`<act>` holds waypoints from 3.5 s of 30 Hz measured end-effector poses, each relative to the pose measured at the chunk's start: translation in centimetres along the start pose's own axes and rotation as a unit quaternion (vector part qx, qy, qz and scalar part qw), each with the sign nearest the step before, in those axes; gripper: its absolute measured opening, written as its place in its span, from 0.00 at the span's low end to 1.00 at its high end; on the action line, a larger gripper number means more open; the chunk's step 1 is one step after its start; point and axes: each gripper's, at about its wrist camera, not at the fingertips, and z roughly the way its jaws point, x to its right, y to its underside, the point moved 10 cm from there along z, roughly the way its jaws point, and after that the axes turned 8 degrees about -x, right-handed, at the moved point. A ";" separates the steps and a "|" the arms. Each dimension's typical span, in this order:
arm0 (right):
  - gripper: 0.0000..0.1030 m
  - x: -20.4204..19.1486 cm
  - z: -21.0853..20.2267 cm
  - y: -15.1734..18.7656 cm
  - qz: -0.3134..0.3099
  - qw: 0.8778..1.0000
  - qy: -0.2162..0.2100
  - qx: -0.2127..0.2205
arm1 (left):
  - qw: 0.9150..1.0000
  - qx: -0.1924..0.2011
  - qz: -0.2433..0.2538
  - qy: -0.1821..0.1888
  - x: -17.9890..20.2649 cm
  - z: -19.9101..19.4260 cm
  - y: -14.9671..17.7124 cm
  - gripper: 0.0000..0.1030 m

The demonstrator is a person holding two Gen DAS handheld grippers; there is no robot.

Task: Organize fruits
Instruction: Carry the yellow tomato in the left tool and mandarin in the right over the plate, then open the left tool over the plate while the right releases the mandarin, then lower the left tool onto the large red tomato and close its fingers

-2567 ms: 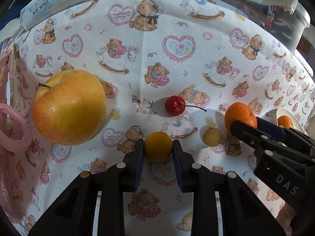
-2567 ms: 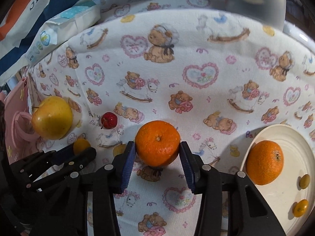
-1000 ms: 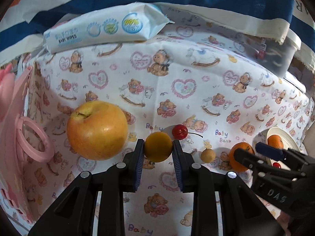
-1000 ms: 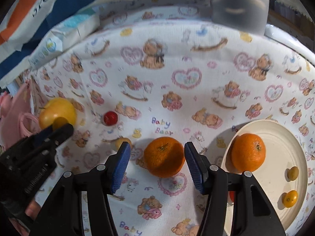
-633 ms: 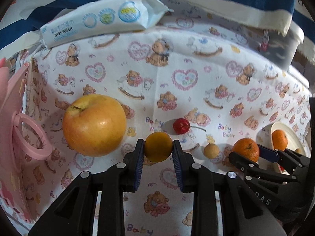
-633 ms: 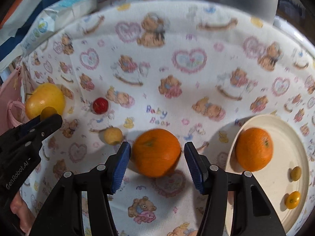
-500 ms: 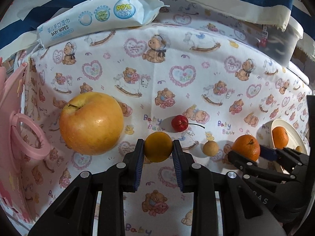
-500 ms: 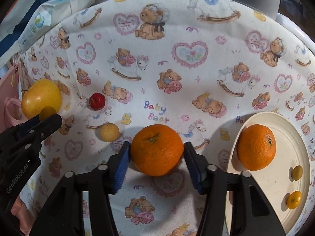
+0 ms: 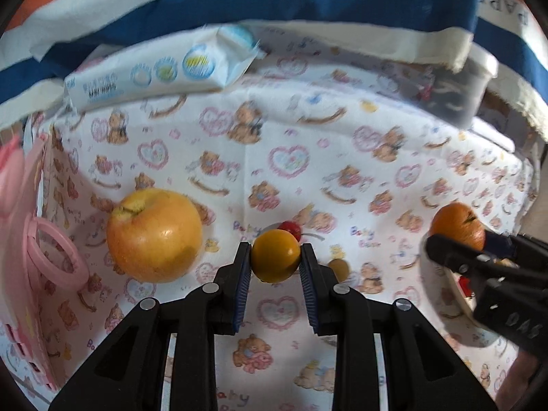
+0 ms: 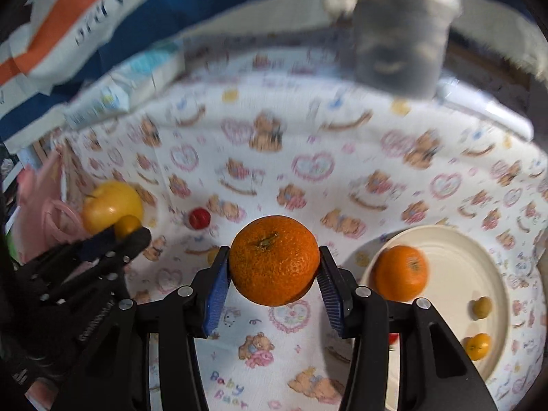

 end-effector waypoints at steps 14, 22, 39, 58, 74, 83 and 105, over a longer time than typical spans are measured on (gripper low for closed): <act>0.49 13.3 -6.8 2.3 0.047 0.995 0.057 0.059 | 0.990 0.084 0.104 0.048 7.0 -6.4 -0.6 0.26; 0.49 18.5 -4.7 3.1 0.103 0.992 0.062 0.041 | 0.984 0.013 0.155 0.081 14.5 -4.0 0.9 0.26; 0.49 25.0 -0.4 5.5 0.206 0.978 0.026 -0.021 | 0.971 -0.080 0.176 0.138 25.0 1.8 3.6 0.26; 0.49 22.0 3.8 6.1 0.177 0.982 0.013 -0.073 | 0.967 -0.088 0.204 0.126 25.5 3.1 5.1 0.27; 0.69 22.7 0.9 5.3 0.176 0.984 0.015 -0.034 | 0.967 -0.069 0.211 0.122 25.5 2.6 4.8 0.57; 0.74 22.7 -2.4 4.0 0.162 0.986 0.033 0.017 | 0.972 -0.036 0.200 0.115 24.7 1.0 3.1 0.73; 0.79 16.4 -5.6 3.1 0.086 0.994 0.025 0.068 | 0.994 0.026 0.092 0.044 6.9 -6.3 1.5 0.80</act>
